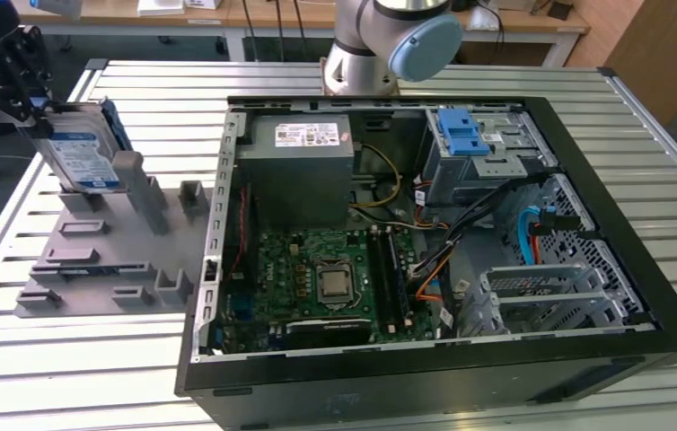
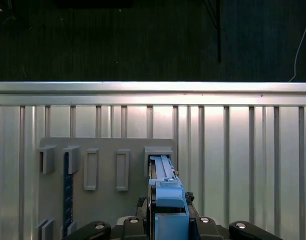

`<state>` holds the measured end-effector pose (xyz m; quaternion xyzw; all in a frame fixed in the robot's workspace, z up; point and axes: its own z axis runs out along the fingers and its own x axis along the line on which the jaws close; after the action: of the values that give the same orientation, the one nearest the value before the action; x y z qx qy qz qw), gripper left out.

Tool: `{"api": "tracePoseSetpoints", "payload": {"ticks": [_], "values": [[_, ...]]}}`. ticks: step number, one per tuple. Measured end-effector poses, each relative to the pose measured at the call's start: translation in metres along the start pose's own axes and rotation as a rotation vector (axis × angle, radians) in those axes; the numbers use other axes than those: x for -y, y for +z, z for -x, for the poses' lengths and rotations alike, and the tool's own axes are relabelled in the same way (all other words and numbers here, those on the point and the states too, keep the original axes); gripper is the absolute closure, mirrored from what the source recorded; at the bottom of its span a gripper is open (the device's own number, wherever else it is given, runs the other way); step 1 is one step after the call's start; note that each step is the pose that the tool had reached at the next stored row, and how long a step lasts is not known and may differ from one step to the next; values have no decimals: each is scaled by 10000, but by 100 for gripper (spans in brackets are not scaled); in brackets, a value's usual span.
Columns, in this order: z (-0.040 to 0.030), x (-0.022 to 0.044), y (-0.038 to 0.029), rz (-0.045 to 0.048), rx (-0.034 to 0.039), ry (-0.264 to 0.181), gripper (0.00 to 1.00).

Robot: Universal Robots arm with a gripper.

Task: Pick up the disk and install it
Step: 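Pick up the disk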

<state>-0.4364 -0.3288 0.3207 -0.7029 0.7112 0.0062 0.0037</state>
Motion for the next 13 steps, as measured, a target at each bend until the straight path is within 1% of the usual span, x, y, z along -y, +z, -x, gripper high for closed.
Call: {"api": "tracePoseSetpoints", "payload": {"ticks": [13], "values": [[1,0,-76,0,1,0,63]]}}
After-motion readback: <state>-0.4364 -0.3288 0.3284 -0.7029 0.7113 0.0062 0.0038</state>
